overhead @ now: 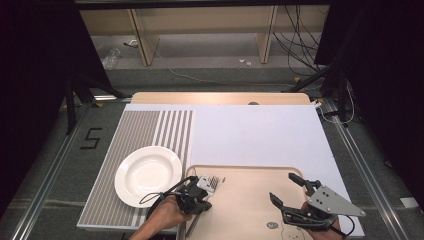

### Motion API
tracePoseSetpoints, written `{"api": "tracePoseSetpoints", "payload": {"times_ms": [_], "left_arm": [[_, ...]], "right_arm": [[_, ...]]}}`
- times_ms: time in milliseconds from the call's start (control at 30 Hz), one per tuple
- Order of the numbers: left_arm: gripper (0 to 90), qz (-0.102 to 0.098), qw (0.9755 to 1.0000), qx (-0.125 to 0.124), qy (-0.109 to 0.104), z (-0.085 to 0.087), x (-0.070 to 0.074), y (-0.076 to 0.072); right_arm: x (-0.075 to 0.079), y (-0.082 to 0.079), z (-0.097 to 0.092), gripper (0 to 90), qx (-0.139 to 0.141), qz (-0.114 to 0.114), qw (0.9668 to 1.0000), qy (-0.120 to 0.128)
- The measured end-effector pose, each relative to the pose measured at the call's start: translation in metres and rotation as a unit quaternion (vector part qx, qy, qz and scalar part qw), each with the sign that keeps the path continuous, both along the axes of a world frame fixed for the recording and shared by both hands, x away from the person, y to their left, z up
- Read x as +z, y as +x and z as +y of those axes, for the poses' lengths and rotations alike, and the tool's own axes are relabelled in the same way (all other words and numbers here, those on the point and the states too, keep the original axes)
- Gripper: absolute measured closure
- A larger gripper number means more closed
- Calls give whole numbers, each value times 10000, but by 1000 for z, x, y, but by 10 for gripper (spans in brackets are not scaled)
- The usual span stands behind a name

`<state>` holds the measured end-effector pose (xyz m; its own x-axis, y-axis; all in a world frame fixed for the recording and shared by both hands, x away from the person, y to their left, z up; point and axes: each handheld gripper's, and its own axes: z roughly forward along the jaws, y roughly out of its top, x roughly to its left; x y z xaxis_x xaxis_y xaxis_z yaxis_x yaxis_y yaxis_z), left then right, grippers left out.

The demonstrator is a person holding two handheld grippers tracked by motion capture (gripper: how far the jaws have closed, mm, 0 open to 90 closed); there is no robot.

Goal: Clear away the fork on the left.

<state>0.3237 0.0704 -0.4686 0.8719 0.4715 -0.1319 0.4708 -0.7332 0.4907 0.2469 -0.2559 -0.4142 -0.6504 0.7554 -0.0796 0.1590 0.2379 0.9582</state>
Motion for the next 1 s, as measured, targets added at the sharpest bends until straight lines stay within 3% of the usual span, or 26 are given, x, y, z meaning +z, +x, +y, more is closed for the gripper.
{"api": "tracePoseSetpoints", "payload": {"times_ms": [867,1000], "left_arm": [[894,-34,9994,330,81,17,2,12],[893,33,9994,346,53,18,2,13]], "right_arm": [[0,0,0,216,22,-1,10000,-18],[0,0,0,216,16,-9,10000,-15]]}}
